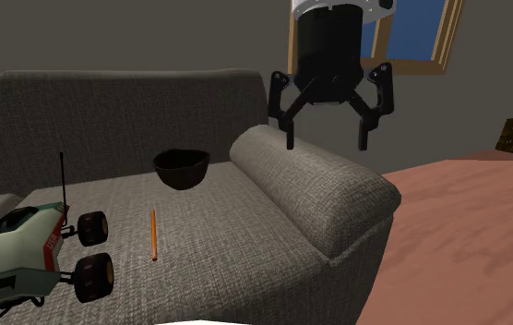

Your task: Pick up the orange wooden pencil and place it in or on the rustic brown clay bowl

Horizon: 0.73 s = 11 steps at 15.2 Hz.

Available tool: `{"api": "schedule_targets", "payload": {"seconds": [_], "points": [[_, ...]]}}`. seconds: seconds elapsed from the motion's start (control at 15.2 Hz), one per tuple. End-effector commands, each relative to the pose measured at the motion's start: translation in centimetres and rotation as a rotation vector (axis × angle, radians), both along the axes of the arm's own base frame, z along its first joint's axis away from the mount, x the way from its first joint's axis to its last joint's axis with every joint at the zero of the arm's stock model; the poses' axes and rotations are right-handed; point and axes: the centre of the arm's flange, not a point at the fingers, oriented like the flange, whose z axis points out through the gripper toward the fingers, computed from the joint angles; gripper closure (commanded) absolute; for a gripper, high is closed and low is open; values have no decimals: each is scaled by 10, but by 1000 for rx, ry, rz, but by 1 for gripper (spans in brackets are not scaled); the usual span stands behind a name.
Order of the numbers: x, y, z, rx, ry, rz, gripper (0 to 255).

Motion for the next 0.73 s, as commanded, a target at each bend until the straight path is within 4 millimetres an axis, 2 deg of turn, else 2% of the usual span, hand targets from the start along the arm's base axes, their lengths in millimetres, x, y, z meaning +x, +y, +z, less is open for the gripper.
{"api": "schedule_targets", "payload": {"seconds": [0.0,0.66], "points": [[0,0,0,0,0,0,0],[32,123,-55,-51,-47,239,0]]}}
